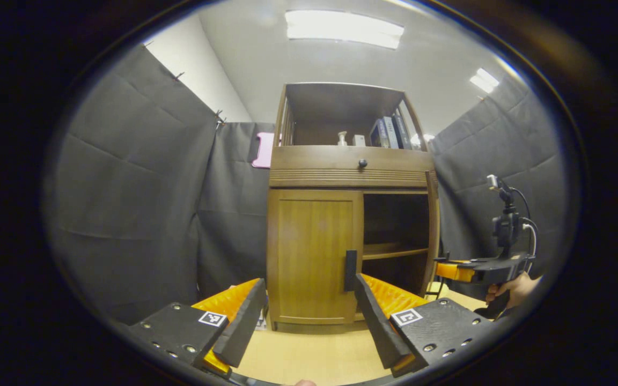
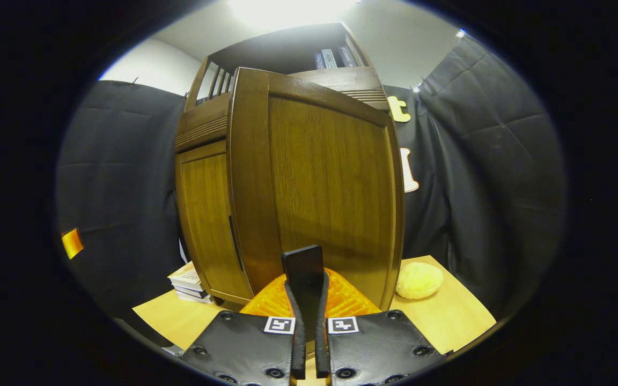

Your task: Open the right door of the double-door shoe cabinet with the right hand, and open the left door with the left hand.

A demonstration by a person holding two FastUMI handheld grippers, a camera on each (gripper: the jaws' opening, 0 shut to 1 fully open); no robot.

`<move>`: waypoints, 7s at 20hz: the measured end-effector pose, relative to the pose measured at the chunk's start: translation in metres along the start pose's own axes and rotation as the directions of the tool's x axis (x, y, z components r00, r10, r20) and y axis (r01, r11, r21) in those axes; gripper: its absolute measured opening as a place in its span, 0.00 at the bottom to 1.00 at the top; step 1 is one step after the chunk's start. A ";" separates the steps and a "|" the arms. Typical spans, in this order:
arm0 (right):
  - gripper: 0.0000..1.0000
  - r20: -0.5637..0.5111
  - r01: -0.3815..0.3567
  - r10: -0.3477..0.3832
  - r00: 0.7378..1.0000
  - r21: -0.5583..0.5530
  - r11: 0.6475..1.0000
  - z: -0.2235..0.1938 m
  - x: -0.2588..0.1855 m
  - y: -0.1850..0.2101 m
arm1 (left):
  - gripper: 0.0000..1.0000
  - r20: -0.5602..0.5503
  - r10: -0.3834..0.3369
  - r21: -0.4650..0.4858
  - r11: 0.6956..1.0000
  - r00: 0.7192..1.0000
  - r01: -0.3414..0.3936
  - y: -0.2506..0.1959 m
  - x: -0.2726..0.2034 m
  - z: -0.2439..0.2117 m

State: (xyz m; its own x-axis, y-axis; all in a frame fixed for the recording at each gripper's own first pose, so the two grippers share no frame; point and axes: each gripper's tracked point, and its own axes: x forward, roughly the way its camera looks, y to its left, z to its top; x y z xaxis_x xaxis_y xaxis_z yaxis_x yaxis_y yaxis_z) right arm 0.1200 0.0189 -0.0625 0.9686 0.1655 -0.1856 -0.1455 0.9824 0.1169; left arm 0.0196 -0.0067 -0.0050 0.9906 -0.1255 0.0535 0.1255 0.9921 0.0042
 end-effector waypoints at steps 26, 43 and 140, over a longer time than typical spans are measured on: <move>0.04 0.017 0.146 -0.146 0.989 0.009 0.989 0.004 -0.061 -0.110 | 0.95 -0.021 -0.169 0.022 0.985 0.985 0.169 -0.056 0.008 -0.007; 0.02 0.073 0.283 -0.280 0.957 -0.026 0.959 0.033 -0.117 -0.167 | 0.95 -0.027 -0.186 -0.003 0.983 0.982 0.186 -0.064 0.048 -0.026; 0.95 0.153 0.224 -0.223 0.963 0.012 0.974 0.035 -0.167 -0.087 | 0.18 -0.188 -0.067 -0.047 0.997 0.980 0.059 0.062 0.107 -0.098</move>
State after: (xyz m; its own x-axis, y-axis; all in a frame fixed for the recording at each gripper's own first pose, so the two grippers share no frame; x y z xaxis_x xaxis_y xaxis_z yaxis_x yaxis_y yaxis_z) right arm -0.0221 -0.0976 -0.0076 0.9958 -0.0733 -0.0551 0.0778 0.9935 0.0837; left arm 0.1390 0.0406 -0.0968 0.9725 -0.1895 -0.1351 0.1858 0.9818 -0.0398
